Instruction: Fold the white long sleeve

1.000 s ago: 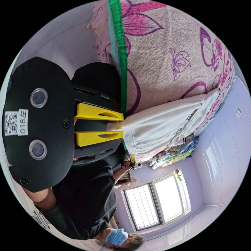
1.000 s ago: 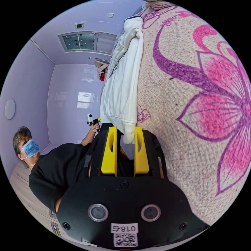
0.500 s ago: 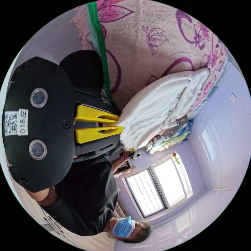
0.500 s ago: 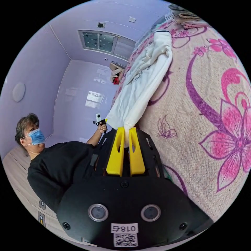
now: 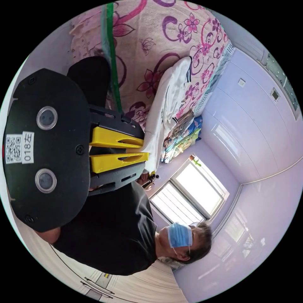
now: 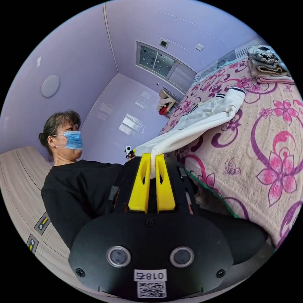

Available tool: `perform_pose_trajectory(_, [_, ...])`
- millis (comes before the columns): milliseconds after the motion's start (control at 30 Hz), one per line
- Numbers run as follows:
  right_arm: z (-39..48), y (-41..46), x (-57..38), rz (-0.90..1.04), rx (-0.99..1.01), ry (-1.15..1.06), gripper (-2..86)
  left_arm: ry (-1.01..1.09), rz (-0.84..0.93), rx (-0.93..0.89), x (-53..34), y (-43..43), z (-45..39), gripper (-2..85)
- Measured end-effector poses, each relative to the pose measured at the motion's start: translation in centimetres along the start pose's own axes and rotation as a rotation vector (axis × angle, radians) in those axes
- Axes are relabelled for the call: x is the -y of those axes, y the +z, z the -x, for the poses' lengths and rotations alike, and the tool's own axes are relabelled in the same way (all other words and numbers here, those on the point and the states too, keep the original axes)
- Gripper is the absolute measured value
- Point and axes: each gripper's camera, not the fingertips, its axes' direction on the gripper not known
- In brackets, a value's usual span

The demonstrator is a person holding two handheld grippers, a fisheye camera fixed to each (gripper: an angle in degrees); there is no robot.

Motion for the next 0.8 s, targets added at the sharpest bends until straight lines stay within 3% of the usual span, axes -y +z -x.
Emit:
perform_pose_trajectory(233, [-2.2, 1.9, -0.6, -0.062, 0.089, 0.21, 1.4, -0.236, -0.172, -0.086, -3.1, -0.2, 5.6, -0.9])
perform_pose_trajectory(433, [-6.1, 3.8, 12.7, -0.205, 0.093, 0.177, 1.8, -0.298, -0.294, -0.108, 7.8, 1.7, 16.0, -0.8])
perform_pose_trajectory(567, [-13.2, 6.1, 21.6, -0.306, 0.029, 0.341, 2.8, -0.434, -0.326, -0.073, 15.0, 4.8, 25.4, -0.6])
perform_pose_trajectory(700, [-20.5, 9.2, 24.6, -0.347, 0.017, 0.543, 5.9, -0.696, -0.308, 0.024, 15.5, 8.5, 33.3, 1.0])
perform_pose_trajectory(800, [-22.2, 10.4, 24.5, -0.442, 0.068, 0.576, 10.1, -0.718, -0.407, -0.027, 14.1, 8.7, 34.8, 8.6])
